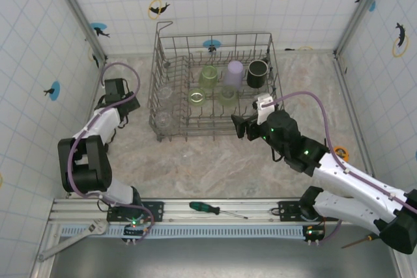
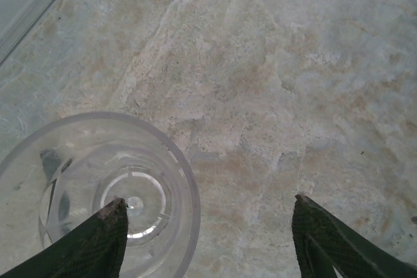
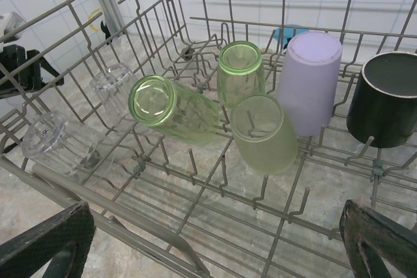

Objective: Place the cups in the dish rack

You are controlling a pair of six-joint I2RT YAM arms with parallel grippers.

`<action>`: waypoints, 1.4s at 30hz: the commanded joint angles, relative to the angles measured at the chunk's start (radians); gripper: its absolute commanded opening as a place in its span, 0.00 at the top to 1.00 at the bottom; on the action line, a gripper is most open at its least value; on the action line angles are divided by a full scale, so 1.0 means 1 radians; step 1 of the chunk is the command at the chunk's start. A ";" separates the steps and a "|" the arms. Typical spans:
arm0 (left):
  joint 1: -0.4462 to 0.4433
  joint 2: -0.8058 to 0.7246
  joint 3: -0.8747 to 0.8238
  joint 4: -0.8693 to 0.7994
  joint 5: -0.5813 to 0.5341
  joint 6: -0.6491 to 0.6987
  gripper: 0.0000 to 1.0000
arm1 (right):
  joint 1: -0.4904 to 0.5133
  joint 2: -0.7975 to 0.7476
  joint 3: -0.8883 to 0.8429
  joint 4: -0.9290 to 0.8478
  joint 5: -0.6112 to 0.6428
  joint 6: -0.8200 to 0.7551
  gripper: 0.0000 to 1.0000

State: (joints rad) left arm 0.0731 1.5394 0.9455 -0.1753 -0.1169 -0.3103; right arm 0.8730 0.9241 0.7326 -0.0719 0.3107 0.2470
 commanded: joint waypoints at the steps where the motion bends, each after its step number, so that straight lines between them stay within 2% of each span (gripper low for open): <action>1: 0.005 0.024 0.022 -0.013 -0.012 0.010 0.35 | -0.001 -0.021 -0.019 -0.003 0.021 0.020 0.00; 5: 0.006 0.044 0.059 -0.014 -0.021 0.014 0.39 | 0.000 -0.022 -0.021 -0.002 0.022 0.031 0.00; 8: 0.005 0.063 0.067 -0.025 -0.040 0.023 0.48 | -0.001 -0.024 -0.022 -0.003 0.024 0.035 0.00; 14: 0.006 0.089 0.067 -0.030 -0.038 0.023 0.50 | -0.002 -0.024 -0.022 -0.006 0.028 0.041 0.00; 18: 0.005 0.110 0.073 -0.037 -0.024 0.023 0.55 | -0.001 -0.020 -0.024 0.001 0.028 0.055 0.00; 23: 0.005 0.135 0.093 -0.057 -0.030 0.027 0.69 | 0.000 -0.017 -0.024 0.005 0.030 0.062 0.00; 29: 0.005 0.142 0.101 -0.070 -0.040 0.023 0.99 | -0.002 -0.008 -0.016 0.006 0.031 0.058 0.00; 36: 0.005 0.133 0.100 -0.076 -0.044 0.020 1.00 | 0.002 -0.012 -0.024 0.011 0.024 0.073 0.00; 42: 0.006 0.095 0.091 -0.070 0.004 0.000 1.00 | 0.001 -0.019 -0.017 0.005 0.028 0.072 0.00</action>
State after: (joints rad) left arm 0.0731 1.6623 1.0451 -0.2199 -0.1459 -0.2893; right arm 0.8734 0.9215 0.7261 -0.0731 0.3206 0.3099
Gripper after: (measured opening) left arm 0.074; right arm 0.998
